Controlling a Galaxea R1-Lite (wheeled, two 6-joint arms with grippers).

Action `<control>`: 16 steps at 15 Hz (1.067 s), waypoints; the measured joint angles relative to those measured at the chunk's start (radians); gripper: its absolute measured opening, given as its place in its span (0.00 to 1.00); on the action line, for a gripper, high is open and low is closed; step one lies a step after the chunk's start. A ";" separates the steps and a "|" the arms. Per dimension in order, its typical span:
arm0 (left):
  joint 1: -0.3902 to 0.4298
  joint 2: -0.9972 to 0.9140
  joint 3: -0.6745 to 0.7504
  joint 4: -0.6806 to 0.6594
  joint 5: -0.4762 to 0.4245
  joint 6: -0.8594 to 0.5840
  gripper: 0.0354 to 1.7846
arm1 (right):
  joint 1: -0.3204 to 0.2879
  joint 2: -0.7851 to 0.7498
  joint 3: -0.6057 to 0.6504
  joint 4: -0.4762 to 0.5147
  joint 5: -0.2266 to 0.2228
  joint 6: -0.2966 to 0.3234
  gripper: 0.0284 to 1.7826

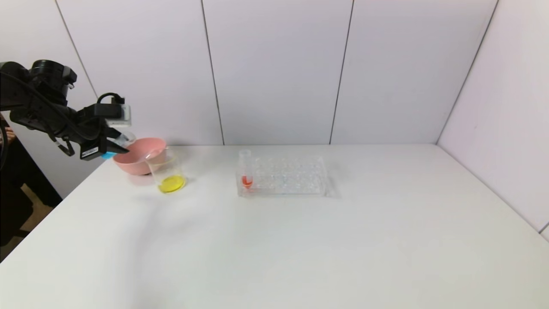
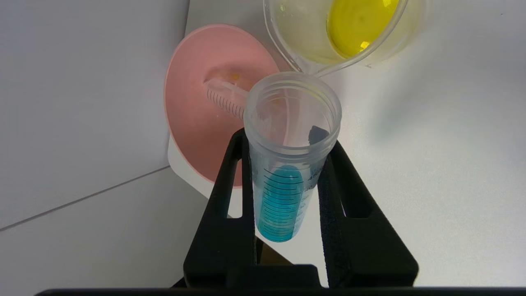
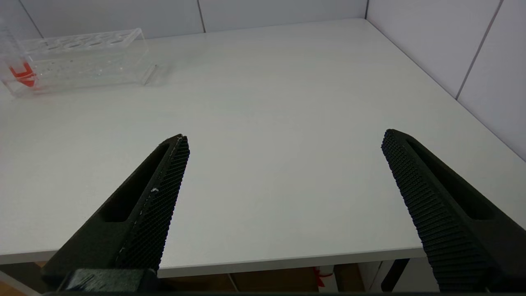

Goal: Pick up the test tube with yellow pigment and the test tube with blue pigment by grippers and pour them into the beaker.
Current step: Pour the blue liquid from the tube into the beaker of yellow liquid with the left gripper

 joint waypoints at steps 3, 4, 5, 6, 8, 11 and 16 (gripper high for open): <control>-0.010 0.000 0.000 0.009 0.030 0.001 0.24 | 0.000 0.000 0.000 0.000 0.000 0.000 0.96; -0.013 0.000 0.001 0.023 0.044 0.009 0.24 | 0.000 0.000 0.000 0.000 0.000 0.000 0.96; -0.014 0.000 0.001 0.030 0.056 0.022 0.24 | 0.000 0.000 0.000 0.000 0.000 0.000 0.96; -0.017 0.000 0.001 0.033 0.063 0.026 0.24 | 0.000 0.000 0.000 0.000 0.000 0.000 0.96; -0.026 0.001 0.001 0.032 0.076 0.027 0.24 | 0.000 0.000 0.000 0.000 0.000 0.000 0.96; -0.038 0.001 0.000 0.027 0.091 0.039 0.24 | 0.000 0.000 0.000 0.000 0.000 0.000 0.96; -0.055 0.001 0.000 0.025 0.130 0.072 0.24 | 0.000 0.000 0.000 0.000 0.000 0.000 0.96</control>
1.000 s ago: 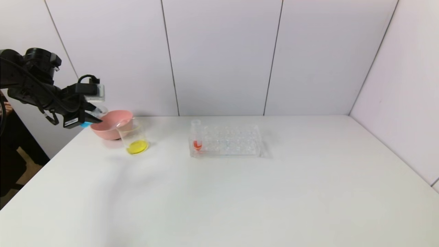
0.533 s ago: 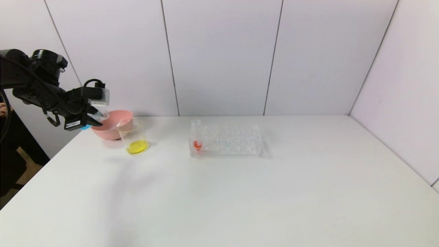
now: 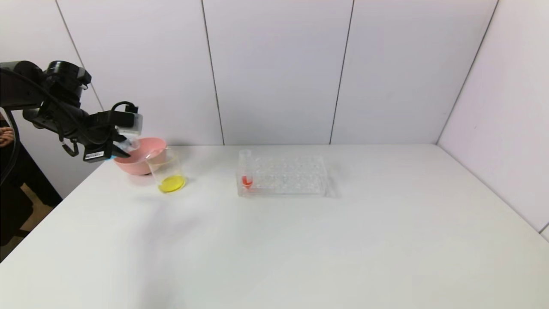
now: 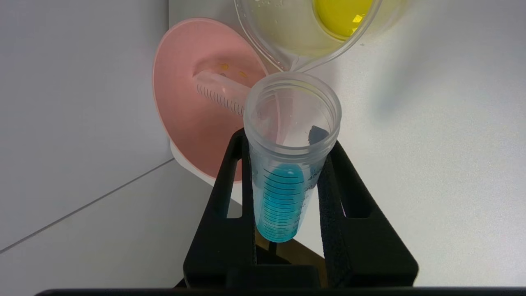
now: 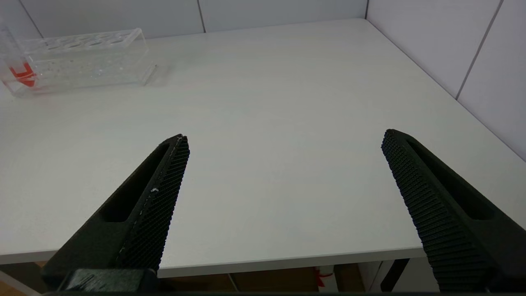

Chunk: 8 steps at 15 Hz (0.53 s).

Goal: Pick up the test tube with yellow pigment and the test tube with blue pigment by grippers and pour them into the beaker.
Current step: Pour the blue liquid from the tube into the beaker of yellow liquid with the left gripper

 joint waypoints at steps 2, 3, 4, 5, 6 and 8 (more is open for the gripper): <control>-0.007 0.000 0.000 -0.002 0.003 0.000 0.24 | 0.000 0.000 0.000 0.000 0.000 0.001 0.96; -0.010 0.000 0.000 -0.003 0.007 0.000 0.24 | 0.000 0.000 0.000 0.000 0.000 0.001 0.96; -0.012 0.000 0.000 -0.003 0.010 0.000 0.24 | 0.000 0.000 0.000 0.000 0.000 0.001 0.96; -0.012 0.000 0.000 -0.004 0.012 0.000 0.24 | 0.000 0.000 0.000 0.000 0.000 0.000 0.96; -0.014 0.000 -0.001 -0.004 0.012 0.000 0.24 | 0.000 0.000 0.000 0.000 0.000 0.000 0.96; -0.019 0.004 -0.001 -0.004 0.014 0.000 0.24 | 0.000 0.000 0.000 0.000 0.000 0.000 0.96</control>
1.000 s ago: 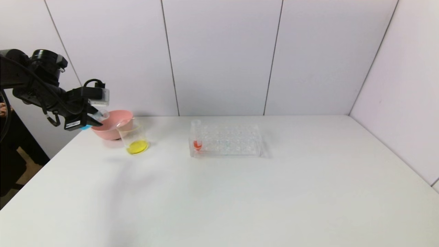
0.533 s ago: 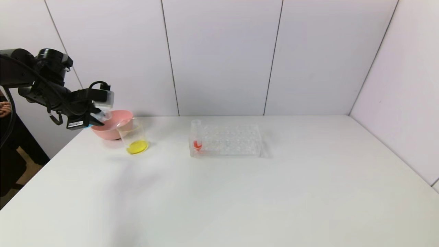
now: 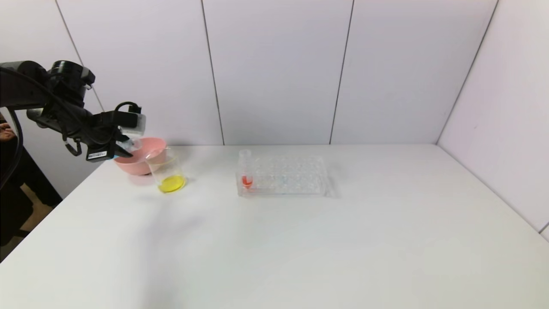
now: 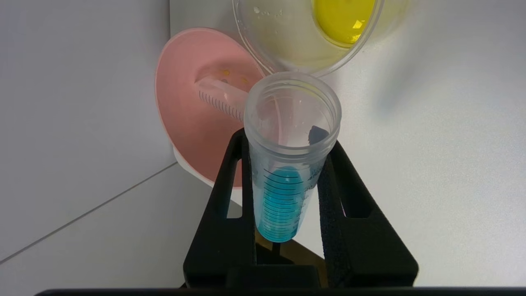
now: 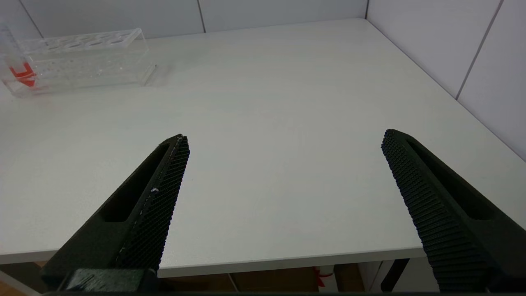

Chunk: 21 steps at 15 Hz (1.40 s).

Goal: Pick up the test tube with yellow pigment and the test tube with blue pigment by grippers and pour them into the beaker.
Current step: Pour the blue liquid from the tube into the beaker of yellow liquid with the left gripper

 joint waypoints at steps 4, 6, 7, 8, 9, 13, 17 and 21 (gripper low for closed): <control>-0.004 0.004 0.000 0.000 0.018 -0.001 0.24 | 0.000 0.000 0.000 0.000 0.000 -0.001 0.96; -0.010 0.005 0.000 0.000 0.032 -0.001 0.24 | 0.000 0.000 0.000 0.000 0.000 0.000 0.96; -0.013 0.006 0.000 -0.001 0.040 0.000 0.24 | 0.000 0.000 0.000 0.000 0.000 0.000 0.96; -0.016 0.006 0.000 -0.001 0.051 0.000 0.24 | 0.000 0.000 0.000 0.000 0.000 0.000 0.96; -0.021 0.006 0.000 -0.002 0.062 0.001 0.24 | 0.000 0.000 0.000 0.000 0.000 0.000 0.96; -0.040 0.015 0.000 -0.019 0.098 0.010 0.24 | 0.000 0.000 0.000 0.000 0.000 0.000 0.96; -0.050 0.030 -0.005 -0.029 0.117 0.016 0.24 | 0.000 0.000 0.000 0.000 0.000 0.000 0.96; -0.059 0.038 -0.007 -0.030 0.155 0.048 0.24 | 0.000 0.000 0.000 0.000 0.000 0.000 0.96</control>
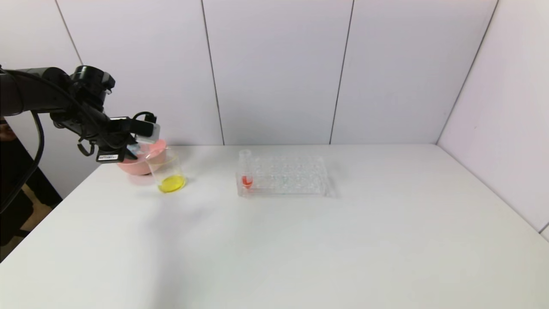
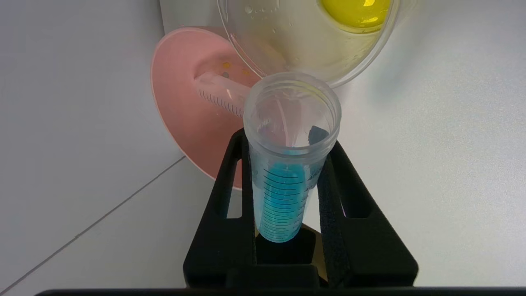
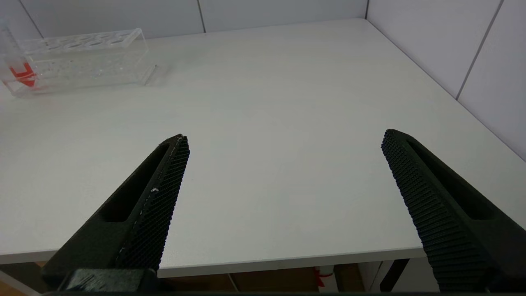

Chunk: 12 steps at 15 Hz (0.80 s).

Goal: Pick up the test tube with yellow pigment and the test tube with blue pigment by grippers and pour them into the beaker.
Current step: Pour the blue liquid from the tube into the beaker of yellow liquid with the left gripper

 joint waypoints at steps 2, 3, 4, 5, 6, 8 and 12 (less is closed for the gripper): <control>-0.002 0.002 0.000 0.000 0.007 0.002 0.24 | 0.000 0.000 0.000 0.000 0.000 0.000 0.96; -0.003 0.003 0.000 0.000 0.014 0.002 0.24 | 0.000 0.000 0.000 0.000 0.000 0.000 0.96; -0.006 0.002 0.000 0.000 0.025 0.007 0.24 | 0.000 0.000 0.000 0.000 0.000 0.000 0.96; -0.008 0.002 0.000 -0.003 0.032 0.021 0.24 | 0.000 0.000 0.000 0.000 0.000 0.000 0.96; -0.009 0.002 0.000 -0.015 0.041 0.033 0.24 | 0.000 0.000 0.000 0.000 0.000 0.000 0.96; -0.011 0.002 0.000 -0.020 0.054 0.036 0.24 | 0.000 0.000 0.000 0.000 0.000 0.000 0.96; -0.017 0.002 0.000 -0.028 0.054 0.030 0.24 | 0.000 0.000 0.000 0.000 0.000 0.000 0.96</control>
